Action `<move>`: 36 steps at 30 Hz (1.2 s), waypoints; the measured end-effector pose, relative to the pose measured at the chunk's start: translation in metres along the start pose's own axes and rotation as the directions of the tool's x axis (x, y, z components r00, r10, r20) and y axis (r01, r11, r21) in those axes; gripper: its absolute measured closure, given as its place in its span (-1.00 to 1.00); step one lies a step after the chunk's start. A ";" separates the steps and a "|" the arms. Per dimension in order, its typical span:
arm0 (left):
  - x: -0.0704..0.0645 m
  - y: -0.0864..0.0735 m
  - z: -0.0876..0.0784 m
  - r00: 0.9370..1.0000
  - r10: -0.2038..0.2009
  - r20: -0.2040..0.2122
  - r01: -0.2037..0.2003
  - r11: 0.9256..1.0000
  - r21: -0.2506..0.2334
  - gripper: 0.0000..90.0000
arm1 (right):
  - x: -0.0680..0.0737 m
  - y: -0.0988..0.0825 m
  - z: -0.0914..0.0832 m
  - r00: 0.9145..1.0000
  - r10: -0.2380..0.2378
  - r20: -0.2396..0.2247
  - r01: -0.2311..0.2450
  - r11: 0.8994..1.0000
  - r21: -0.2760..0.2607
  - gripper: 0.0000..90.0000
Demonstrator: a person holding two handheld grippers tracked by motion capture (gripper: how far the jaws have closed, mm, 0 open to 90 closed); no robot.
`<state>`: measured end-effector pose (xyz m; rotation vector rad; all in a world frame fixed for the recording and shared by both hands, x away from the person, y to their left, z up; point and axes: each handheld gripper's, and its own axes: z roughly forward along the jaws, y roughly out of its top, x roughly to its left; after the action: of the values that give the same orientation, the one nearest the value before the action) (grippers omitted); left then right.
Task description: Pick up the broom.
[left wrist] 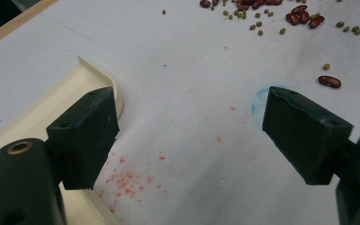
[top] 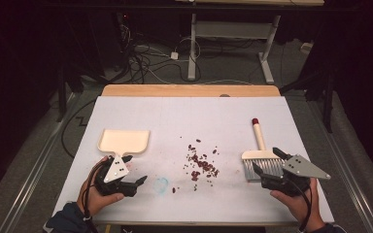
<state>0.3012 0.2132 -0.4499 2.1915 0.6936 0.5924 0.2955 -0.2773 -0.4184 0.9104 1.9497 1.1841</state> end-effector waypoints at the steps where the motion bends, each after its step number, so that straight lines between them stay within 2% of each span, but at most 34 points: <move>1: 0.000 0.000 0.001 1.000 -0.006 0.005 0.006 1.000 0.004 -0.60 | 0.001 -0.001 0.000 1.000 -0.009 0.004 0.009 1.000 0.004 -0.57; 7: -0.001 0.002 0.003 1.000 0.011 0.008 -0.011 1.000 0.002 -0.60 | 0.001 -0.002 0.000 1.000 -0.005 0.014 0.005 1.000 0.013 -0.54; 11: -0.001 0.002 0.004 1.000 0.007 0.016 -0.007 1.000 0.008 -0.60 | 0.000 -0.001 0.003 1.000 0.005 0.019 -0.005 1.000 0.012 -0.54; 15: -0.001 0.002 0.005 1.000 0.007 0.016 -0.008 1.000 0.013 -0.60 | 0.000 -0.002 0.008 1.000 0.002 0.019 -0.003 0.999 0.032 -0.54; 21: -0.002 0.001 0.002 1.000 0.018 0.005 -0.018 1.000 0.008 -0.60 | -0.003 0.001 0.011 1.000 0.010 0.029 -0.011 0.999 0.033 -0.54; 22: -0.003 0.001 0.002 1.000 0.009 0.011 -0.009 1.000 0.011 -0.60 | -0.004 0.001 0.013 0.999 0.006 0.038 -0.007 0.999 0.037 -0.53; 27: -0.001 0.003 0.006 1.000 0.010 0.019 -0.010 1.000 0.009 -0.60 | -0.011 0.007 0.022 0.996 -0.015 0.088 0.006 0.995 0.097 -0.50; 29: -0.001 0.004 0.008 1.000 0.011 0.026 -0.012 1.000 0.010 -0.60 | -0.017 0.011 0.030 0.993 -0.028 0.115 0.008 0.984 0.178 -0.49; 30: -0.002 0.004 0.009 0.999 0.014 0.030 -0.015 1.000 0.012 -0.60 | -0.021 0.012 0.034 0.992 -0.018 0.128 -0.009 0.978 0.210 -0.46; 31: -0.002 0.004 0.009 0.999 0.014 0.030 -0.015 1.000 0.012 -0.60 | -0.026 0.014 0.038 0.992 0.005 0.125 -0.033 0.973 0.227 -0.43; 34: -0.004 0.004 0.007 0.999 0.024 0.031 -0.024 1.000 0.014 -0.60 | -0.044 0.020 0.051 0.985 0.080 0.150 -0.119 0.954 0.276 -0.41; 35: -0.004 0.004 0.007 0.999 0.022 0.030 -0.022 1.000 0.013 -0.60 | -0.051 0.022 0.056 0.981 0.124 0.149 -0.164 0.943 0.290 -0.39; 36: -0.004 0.004 0.007 0.999 0.020 0.030 -0.021 1.000 0.012 -0.60 | -0.058 0.024 0.063 0.975 0.160 0.154 -0.201 0.928 0.314 -0.40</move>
<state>0.3034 0.2044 -0.4519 2.2167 0.6613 0.5660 0.3825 -0.2891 -0.4088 1.3306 2.0273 0.8850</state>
